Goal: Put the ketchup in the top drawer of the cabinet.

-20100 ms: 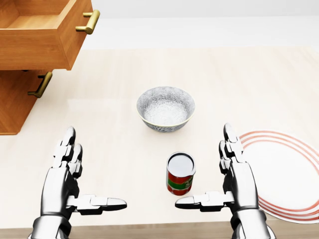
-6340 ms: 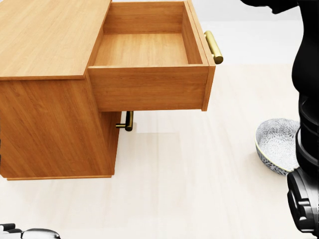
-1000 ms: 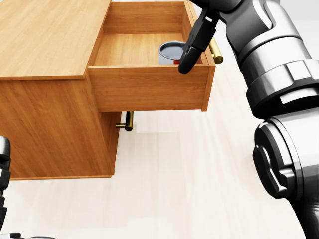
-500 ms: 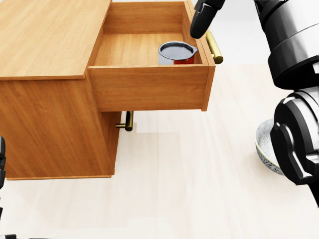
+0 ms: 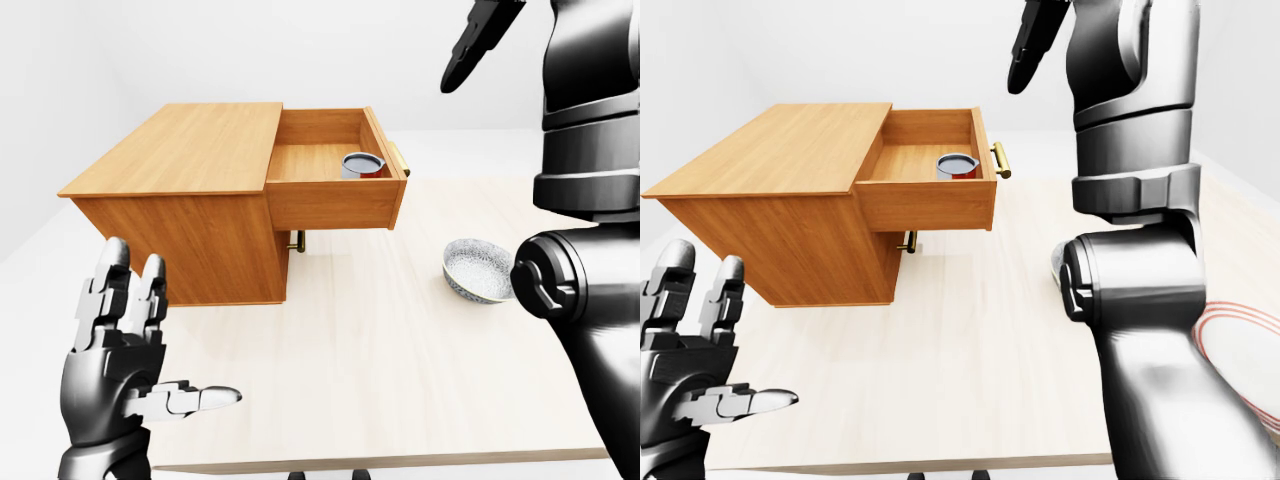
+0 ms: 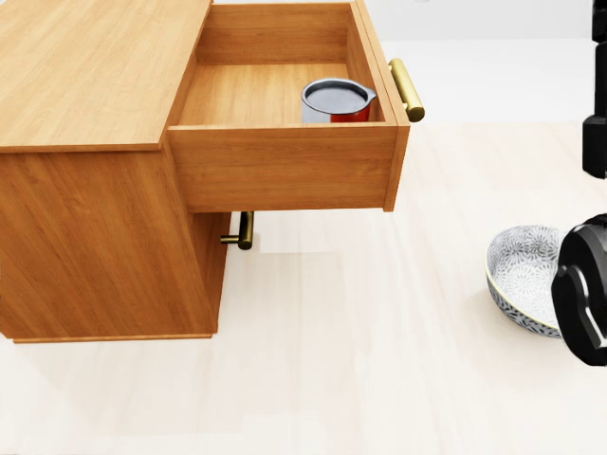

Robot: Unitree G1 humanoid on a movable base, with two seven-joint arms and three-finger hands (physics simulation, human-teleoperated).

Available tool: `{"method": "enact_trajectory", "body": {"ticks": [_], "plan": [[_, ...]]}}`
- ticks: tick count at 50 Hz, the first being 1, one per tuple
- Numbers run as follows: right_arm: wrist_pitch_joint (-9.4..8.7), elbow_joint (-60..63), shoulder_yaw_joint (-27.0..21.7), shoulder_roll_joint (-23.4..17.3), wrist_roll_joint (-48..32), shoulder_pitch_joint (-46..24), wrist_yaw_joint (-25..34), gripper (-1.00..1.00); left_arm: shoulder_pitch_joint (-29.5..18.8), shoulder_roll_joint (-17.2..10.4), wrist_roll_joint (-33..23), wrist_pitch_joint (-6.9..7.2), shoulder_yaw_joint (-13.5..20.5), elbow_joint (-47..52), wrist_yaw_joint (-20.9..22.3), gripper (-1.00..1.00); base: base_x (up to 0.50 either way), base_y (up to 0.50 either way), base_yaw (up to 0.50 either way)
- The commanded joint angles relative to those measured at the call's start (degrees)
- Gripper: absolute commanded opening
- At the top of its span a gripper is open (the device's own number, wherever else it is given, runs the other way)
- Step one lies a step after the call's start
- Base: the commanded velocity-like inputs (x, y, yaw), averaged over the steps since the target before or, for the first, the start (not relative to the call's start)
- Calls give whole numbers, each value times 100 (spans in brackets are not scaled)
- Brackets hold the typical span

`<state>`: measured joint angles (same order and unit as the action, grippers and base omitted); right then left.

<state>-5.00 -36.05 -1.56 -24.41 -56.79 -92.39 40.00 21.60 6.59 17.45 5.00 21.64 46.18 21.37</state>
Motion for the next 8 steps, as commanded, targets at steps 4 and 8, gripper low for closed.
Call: {"method": "enact_trajectory", "body": {"ticks": [4,8], "plan": [[0,3989,-209,-29,-1585,1739,0,100,318,265,-59,0,57,445,302,100,0,0,0],[0,4905,-268,113,-2189,2255,0,100,455,372,-93,0,55,585,435,100,0,0,0]]}}
